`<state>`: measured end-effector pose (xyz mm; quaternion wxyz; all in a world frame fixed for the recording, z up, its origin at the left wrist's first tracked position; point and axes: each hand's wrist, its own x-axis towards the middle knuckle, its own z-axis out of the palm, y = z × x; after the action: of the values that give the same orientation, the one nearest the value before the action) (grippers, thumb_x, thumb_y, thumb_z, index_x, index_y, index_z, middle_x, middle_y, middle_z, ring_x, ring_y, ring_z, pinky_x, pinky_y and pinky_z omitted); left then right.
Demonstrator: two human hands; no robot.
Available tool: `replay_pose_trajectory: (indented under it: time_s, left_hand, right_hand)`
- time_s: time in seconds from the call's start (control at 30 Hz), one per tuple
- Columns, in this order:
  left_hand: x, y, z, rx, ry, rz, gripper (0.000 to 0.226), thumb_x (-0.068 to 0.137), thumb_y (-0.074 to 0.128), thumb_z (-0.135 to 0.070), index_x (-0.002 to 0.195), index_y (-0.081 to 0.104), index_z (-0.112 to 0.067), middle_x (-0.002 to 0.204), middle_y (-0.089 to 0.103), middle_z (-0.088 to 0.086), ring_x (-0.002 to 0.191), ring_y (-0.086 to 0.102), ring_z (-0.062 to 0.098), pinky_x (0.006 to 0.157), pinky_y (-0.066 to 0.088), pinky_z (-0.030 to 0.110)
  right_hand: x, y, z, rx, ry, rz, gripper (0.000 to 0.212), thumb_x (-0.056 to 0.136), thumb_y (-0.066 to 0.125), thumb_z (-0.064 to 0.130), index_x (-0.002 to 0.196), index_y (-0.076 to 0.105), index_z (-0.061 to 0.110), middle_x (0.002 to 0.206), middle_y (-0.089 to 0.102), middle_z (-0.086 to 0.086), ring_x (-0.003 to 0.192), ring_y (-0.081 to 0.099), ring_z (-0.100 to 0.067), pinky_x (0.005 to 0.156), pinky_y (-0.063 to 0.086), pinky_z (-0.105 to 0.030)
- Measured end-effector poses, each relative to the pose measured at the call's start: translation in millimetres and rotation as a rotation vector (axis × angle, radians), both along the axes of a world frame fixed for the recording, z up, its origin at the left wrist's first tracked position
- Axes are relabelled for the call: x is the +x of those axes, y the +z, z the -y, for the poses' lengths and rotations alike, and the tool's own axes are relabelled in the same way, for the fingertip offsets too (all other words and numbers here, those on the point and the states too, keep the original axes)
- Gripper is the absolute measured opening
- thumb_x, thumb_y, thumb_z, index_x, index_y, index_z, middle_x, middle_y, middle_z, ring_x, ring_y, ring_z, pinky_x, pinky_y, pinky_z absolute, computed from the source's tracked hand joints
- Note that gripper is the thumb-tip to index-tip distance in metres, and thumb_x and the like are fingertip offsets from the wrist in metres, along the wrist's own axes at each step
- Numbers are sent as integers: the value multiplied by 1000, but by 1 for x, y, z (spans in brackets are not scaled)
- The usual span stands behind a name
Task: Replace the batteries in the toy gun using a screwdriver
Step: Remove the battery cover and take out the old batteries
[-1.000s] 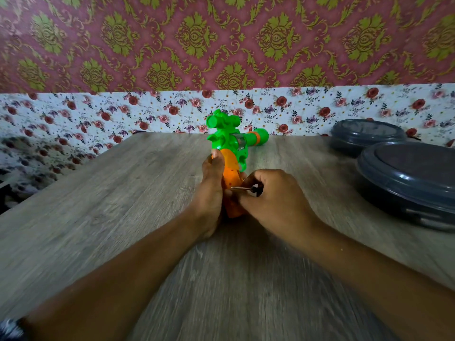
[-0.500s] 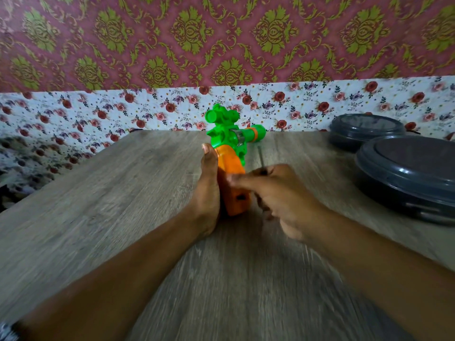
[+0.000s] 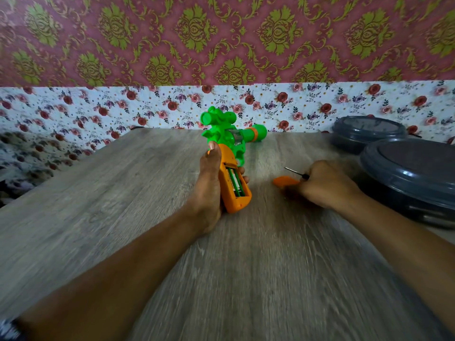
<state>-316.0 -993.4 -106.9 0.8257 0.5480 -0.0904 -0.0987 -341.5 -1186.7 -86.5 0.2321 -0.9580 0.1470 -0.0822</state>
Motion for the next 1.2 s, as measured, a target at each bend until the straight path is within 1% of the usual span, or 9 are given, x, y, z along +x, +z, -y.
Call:
replay_pose_trajectory:
  time_s: [0.13, 0.23, 0.4, 0.47, 0.53, 0.63, 0.8, 0.9, 1.2]
  left_hand:
    - [1, 0, -1, -3, 18, 5, 102, 60, 48, -75, 140, 34, -13, 116, 57, 17, 85, 63, 21, 62, 58, 26]
    - [0, 1, -1, -15, 16, -3, 101, 56, 45, -70, 139, 34, -14, 116, 57, 17, 87, 63, 21, 62, 58, 26]
    - [3, 0, -2, -24, 15, -25, 101, 55, 43, -70, 139, 35, -15, 109, 61, 14, 84, 65, 20, 62, 58, 28]
    - [4, 1, -3, -23, 20, -36, 93, 64, 39, -71, 140, 34, -16, 106, 61, 13, 83, 65, 20, 64, 58, 30]
    - [6, 1, -4, -29, 28, -44, 77, 80, 33, -66, 141, 33, -18, 105, 61, 12, 83, 64, 21, 68, 57, 32]
    - [8, 1, -4, -50, 19, -68, 73, 83, 31, -64, 141, 32, -20, 106, 61, 13, 84, 63, 22, 73, 55, 35]
    - [7, 3, -5, -68, 9, -96, 67, 89, 29, -60, 140, 34, -18, 104, 60, 12, 85, 62, 23, 72, 53, 35]
    - [6, 3, -6, -73, -6, -109, 61, 90, 26, -60, 127, 47, -17, 97, 61, 10, 84, 60, 22, 74, 51, 35]
    - [11, 3, -11, -124, -32, -92, 76, 77, 28, -71, 127, 54, -20, 109, 60, 10, 95, 61, 24, 75, 49, 34]
  right_hand:
    - [-4, 11, 0, 48, 17, 145, 47, 83, 50, 57, 68, 49, 12, 69, 54, -7, 68, 54, -24, 55, 33, -31]
    - [-7, 22, -2, 221, 83, 208, 34, 90, 46, 47, 85, 49, 14, 73, 51, -4, 71, 50, -21, 58, 32, -30]
    - [-16, 31, -21, 548, 332, -18, 74, 65, 36, 77, 111, 40, 19, 65, 34, 2, 52, 30, -8, 49, 26, -24]
    - [-15, 32, -30, 728, 358, 68, 63, 79, 25, 69, 103, 47, 16, 59, 29, 3, 48, 25, -9, 46, 24, -24]
    - [-13, 35, -37, 835, 357, 263, 38, 95, 32, 44, 89, 51, 11, 49, 31, 4, 43, 24, -9, 41, 21, -22]
    - [-9, 40, -46, 819, 382, 454, 13, 88, 58, 18, 85, 55, 6, 48, 37, -2, 40, 24, -12, 38, 21, -20]
    - [13, 45, -59, 957, 333, 497, 20, 72, 74, 13, 73, 57, 5, 44, 44, 1, 33, 25, -11, 37, 22, -16]
    - [21, 37, -73, 1136, 303, 431, 14, 78, 69, 13, 72, 58, 8, 60, 51, -1, 41, 34, -7, 39, 33, -20]
    - [13, 10, -86, 731, 517, 526, 21, 94, 49, 19, 75, 59, 23, 59, 61, 14, 53, 56, -7, 66, 54, -42]
